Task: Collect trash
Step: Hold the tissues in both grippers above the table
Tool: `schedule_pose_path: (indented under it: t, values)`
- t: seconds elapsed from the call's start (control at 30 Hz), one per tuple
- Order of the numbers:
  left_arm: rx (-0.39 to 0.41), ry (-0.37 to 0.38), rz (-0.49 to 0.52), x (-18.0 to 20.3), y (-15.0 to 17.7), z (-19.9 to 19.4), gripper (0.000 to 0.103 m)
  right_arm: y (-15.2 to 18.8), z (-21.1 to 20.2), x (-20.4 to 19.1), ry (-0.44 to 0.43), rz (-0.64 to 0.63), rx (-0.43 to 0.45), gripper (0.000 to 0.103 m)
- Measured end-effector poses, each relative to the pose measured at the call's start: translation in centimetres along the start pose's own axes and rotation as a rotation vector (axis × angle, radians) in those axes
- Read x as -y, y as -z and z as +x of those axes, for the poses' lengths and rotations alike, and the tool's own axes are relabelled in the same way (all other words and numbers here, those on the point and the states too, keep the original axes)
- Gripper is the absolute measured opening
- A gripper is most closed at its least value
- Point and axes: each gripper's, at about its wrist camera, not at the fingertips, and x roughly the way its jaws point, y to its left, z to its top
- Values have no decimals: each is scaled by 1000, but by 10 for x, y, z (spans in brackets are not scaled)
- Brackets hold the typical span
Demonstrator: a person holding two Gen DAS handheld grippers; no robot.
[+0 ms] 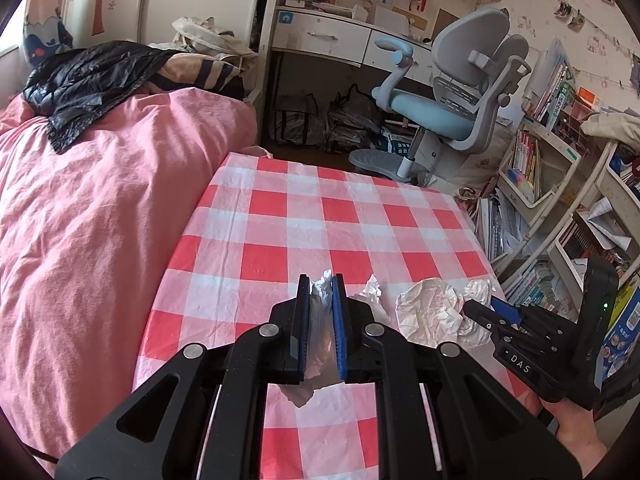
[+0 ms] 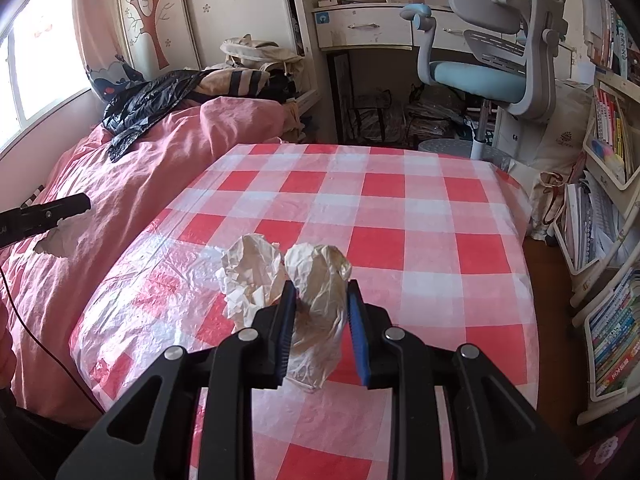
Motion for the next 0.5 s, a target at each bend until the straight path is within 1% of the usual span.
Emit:
schedule_pose_path:
  t: [0.5]
  values:
    - [-1,-1,2,1,1,2,10,0,-1,-2,-10,-5,5,27]
